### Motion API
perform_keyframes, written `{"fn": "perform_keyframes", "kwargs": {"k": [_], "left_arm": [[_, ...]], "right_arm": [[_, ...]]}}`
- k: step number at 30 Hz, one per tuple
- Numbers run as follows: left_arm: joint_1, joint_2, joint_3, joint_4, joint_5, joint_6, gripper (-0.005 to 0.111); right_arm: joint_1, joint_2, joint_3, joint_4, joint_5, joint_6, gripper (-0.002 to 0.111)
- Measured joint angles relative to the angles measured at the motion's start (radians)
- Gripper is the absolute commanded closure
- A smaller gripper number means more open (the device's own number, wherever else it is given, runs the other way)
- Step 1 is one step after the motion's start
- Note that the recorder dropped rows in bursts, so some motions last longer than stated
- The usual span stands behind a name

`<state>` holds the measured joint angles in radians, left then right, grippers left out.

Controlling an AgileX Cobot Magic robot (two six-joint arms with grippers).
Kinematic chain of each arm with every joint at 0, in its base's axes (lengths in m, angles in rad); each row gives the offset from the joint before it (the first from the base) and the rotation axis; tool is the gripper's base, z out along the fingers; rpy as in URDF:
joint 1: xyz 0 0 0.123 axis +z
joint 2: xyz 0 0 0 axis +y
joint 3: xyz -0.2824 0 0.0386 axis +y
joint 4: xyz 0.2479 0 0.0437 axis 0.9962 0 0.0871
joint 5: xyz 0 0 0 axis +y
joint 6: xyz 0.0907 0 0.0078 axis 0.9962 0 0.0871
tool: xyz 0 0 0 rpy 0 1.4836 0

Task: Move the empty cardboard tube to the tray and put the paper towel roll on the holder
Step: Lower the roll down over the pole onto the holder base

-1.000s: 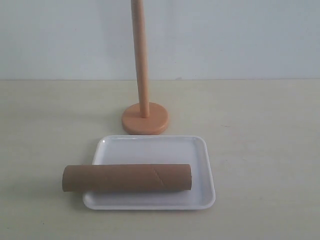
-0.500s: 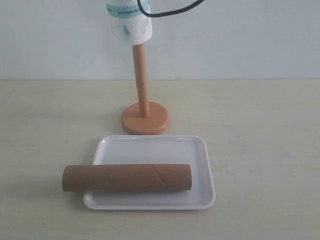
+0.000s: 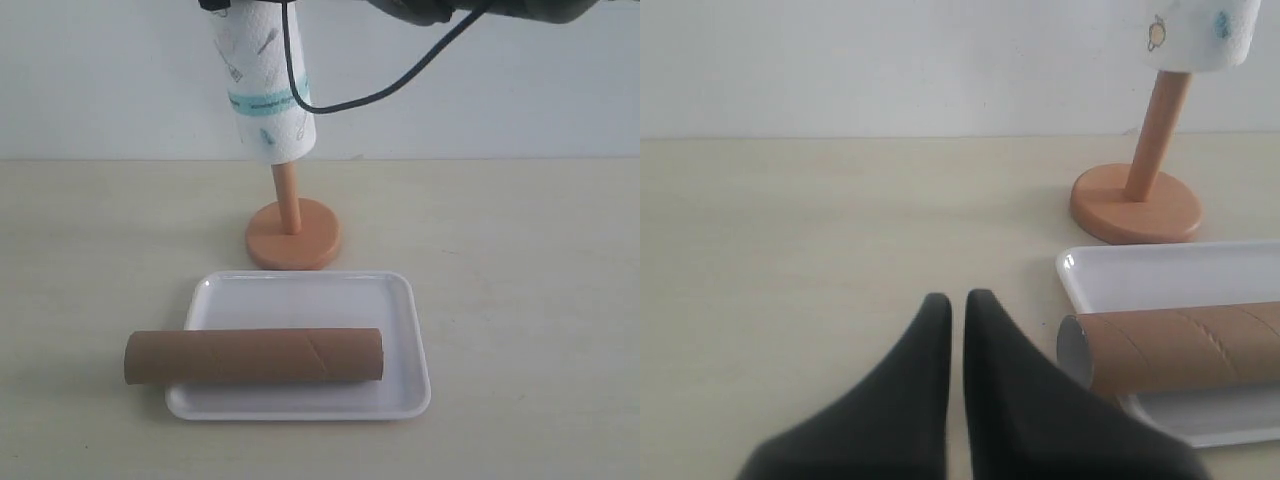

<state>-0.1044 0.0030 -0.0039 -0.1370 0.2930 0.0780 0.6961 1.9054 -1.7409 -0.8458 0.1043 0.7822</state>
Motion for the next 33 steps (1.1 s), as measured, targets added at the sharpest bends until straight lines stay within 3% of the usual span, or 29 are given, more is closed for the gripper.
{"fn": "perform_keyframes", "kwargs": {"k": [23,29,33], "left_arm": [[0.0,0.0,0.0,0.0,0.0,0.0,0.103],[0.0,0.0,0.0,0.0,0.0,0.0,0.103],[0.0,0.0,0.0,0.0,0.0,0.0,0.103]], "right_arm": [[-0.071,-0.02,0.1,0.019,-0.139,0.007,0.109],[-0.146,-0.059,0.262,0.113,-0.355,-0.021,0.109],[-0.16,-0.05,0.325,0.276,-0.46,-0.166,0.109]]}}
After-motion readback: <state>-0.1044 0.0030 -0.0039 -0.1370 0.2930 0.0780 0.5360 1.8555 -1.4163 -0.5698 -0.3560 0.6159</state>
